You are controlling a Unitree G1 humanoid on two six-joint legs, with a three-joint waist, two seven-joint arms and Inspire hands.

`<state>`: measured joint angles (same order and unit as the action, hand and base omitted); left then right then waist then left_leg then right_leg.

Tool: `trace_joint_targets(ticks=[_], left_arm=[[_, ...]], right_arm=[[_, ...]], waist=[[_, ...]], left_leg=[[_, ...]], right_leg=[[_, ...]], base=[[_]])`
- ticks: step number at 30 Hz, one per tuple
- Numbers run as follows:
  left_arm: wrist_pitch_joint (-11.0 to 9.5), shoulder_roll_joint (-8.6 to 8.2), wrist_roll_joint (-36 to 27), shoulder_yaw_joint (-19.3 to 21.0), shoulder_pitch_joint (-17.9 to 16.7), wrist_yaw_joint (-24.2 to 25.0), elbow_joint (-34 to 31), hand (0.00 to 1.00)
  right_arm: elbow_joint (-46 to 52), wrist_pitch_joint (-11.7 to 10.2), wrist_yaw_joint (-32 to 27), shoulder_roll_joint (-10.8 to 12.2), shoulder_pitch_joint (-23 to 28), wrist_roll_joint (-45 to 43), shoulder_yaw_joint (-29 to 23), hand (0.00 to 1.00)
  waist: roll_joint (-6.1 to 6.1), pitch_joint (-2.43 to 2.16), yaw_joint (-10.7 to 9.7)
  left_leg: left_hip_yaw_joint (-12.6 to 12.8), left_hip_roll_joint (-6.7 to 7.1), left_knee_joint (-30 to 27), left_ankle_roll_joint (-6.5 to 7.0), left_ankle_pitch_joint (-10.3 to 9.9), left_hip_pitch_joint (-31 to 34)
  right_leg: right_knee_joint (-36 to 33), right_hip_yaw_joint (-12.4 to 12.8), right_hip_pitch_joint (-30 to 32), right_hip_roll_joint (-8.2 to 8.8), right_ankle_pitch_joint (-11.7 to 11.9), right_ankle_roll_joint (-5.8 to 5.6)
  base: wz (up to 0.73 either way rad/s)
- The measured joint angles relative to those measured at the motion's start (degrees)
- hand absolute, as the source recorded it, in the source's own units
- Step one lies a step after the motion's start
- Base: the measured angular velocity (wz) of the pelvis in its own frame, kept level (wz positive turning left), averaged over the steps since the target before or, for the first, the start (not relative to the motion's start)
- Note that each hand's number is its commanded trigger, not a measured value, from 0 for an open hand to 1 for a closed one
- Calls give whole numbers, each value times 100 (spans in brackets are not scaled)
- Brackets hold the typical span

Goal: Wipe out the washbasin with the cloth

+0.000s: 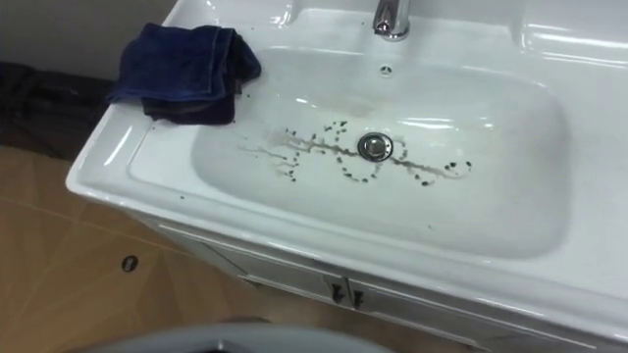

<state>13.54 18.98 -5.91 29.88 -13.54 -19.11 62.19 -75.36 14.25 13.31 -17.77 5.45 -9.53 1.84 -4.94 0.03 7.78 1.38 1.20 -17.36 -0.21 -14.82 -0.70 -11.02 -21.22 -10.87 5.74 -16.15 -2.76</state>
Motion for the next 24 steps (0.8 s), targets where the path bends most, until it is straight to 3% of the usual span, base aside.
trace_joint_targets(ticks=[5,7,9,10,12,15,21,24], left_arm=[[-349,51,438,104,54,-791,-849,0],[-389,33,658,119,39,-976,-1345,0],[-506,21,1192,113,-52,-1260,-2365,0],[-542,21,1343,113,-49,-1342,-2577,0],[-592,20,1760,111,-34,-1500,-3378,0],[-952,27,2459,28,94,-1904,-4600,0],[-1120,43,3292,-116,283,-2206,-5643,0],[-1136,103,3318,-194,322,-2308,-5924,0]], right_arm=[[79,-258,-230,-7,12,2,-25,0],[165,-364,-242,11,49,-13,-24,0],[331,-451,-250,44,158,-19,-25,0],[370,-467,-251,39,172,-35,-32,0],[464,-545,-243,46,267,-131,-88,0],[597,-617,-113,14,407,-199,-90,0],[563,-737,78,53,608,-187,-73,0],[397,-730,179,45,611,-151,-31,0]], waist=[[15,-13,53],[55,-16,48],[123,5,59],[137,9,52],[170,-6,37],[194,-22,-1],[156,-37,-140],[132,-41,-185]], left_leg=[[-8,10,24,0,19,0],[-19,11,19,0,19,7],[-25,9,8,-2,21,19],[-24,10,4,-1,20,22],[-35,12,-19,-1,20,44],[-67,8,11,16,30,36],[-9,4,83,42,55,46],[0,3,70,46,71,39]], right_leg=[[20,-6,-7,3,0,0],[23,-12,-8,3,0,0],[22,-27,-9,2,0,0],[23,-26,-7,3,0,0],[25,-18,0,1,6,-10],[35,-3,2,-6,66,-15],[30,72,83,-2,112,-14],[40,90,96,-1,128,-15]], base=[[1],[2],[2],[0],[0],[-2],[-8],[-3]])
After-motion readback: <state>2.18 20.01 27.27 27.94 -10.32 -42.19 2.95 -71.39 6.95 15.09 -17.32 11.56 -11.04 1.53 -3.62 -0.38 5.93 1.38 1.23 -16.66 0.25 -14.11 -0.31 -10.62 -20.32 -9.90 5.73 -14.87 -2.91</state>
